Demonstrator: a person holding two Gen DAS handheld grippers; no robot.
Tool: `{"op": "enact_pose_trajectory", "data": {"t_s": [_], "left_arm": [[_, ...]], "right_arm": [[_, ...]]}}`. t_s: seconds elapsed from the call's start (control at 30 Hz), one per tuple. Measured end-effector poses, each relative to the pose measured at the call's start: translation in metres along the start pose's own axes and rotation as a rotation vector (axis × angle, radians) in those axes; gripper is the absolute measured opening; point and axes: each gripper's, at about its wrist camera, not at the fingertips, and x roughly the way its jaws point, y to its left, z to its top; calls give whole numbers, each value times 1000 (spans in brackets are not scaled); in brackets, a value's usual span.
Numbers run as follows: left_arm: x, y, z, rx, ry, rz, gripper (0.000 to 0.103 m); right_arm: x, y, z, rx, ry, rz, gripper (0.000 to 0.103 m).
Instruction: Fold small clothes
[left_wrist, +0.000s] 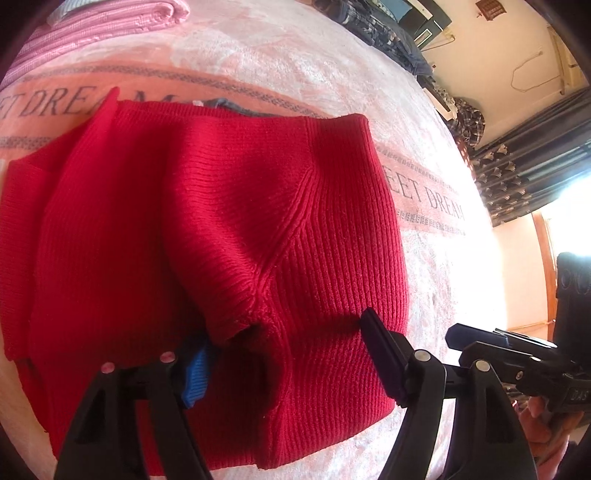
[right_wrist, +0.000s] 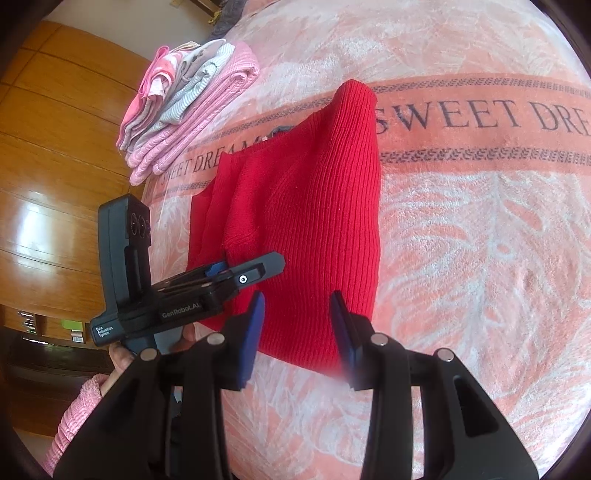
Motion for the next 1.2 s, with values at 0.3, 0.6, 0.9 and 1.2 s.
{"op": "enact_pose_trajectory", "data": {"t_s": [0.3, 0.6, 0.9, 1.2], "left_arm": [[-14, 19, 9, -76, -50, -57, 21], [-104, 45, 18, -66, -201, -69, 19], [-126, 120, 3, -107, -103, 40, 20], [-88, 134, -26, -100, 41, 97, 48]], "right_arm": [[-2, -13, 6, 17, -15, -34, 40], [12, -20, 7, 40, 25, -19, 42], [38, 3, -2, 17, 106, 79, 47], [79, 32, -31, -79, 207, 47, 57]]}}
